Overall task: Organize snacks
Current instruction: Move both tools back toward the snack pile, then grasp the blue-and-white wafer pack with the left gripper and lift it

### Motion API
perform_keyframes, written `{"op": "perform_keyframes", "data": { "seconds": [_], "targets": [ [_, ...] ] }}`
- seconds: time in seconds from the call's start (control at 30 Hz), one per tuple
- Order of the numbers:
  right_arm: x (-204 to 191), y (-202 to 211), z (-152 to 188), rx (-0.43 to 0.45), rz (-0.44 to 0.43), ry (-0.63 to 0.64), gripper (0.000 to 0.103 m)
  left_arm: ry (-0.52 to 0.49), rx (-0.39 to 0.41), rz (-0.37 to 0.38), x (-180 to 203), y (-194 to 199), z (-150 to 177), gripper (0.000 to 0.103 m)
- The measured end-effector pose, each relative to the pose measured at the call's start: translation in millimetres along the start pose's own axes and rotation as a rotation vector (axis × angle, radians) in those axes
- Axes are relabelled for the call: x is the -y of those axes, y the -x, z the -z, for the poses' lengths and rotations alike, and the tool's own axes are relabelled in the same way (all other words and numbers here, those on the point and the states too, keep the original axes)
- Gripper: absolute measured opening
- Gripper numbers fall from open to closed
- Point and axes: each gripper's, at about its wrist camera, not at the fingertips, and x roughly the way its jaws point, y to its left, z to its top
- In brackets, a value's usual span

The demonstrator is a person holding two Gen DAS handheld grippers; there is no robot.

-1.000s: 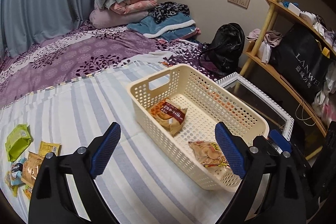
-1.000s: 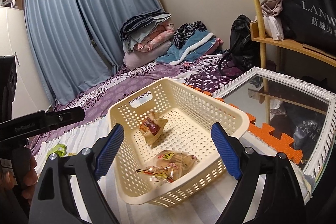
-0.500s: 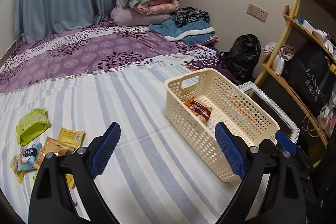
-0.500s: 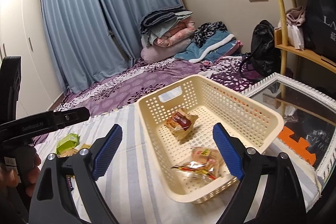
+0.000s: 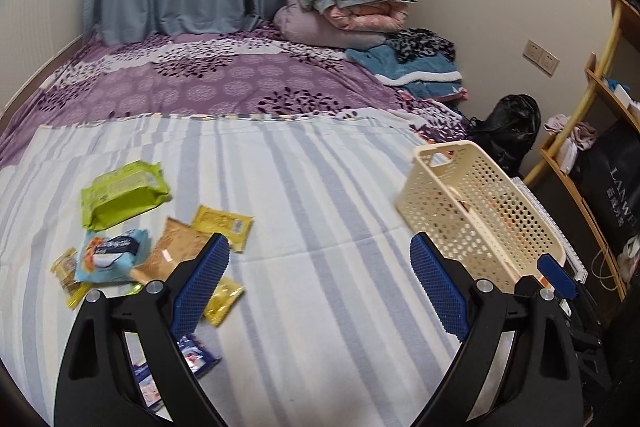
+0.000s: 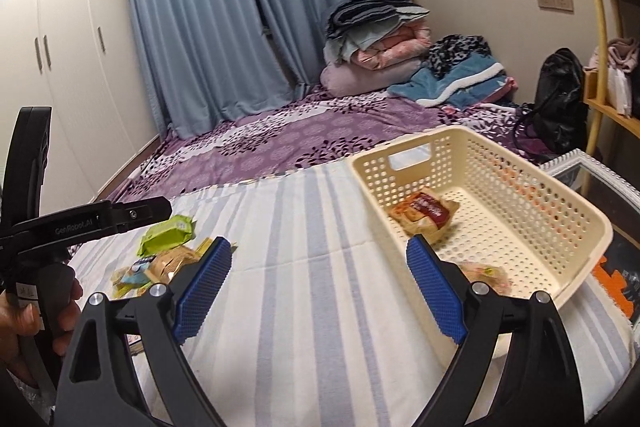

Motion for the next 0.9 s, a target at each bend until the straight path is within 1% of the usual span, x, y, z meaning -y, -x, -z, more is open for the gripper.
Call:
{"op": "perform_keyframes", "data": {
  "seconds": [0.27,0.53,0.67,0.9],
  "targets": [
    [-32.7,-12.8,9.7,-0.069,-0.057,0.047,0.089,0.066,-0.019,-0.067,-59.5,9.9,18.2,0.093],
    [-62.3,-25.5,22.9,-0.135,-0.104,0.093,0.089,0.127,-0.099,-0.148,-117.2,3.8,52.0,0.093],
    [-72.6,-31.9,26.3,-0.159,-0.12,0.112,0.089,0.137,-0.137,-0.153,-132.6,-3.1,69.7,0.093],
    [-84.4,-37.9,30.8,-0.189,-0.134,0.139,0.089,0.083,-0.218,-0.145,-137.3,-21.9,97.4,0.093]
  ]
}}
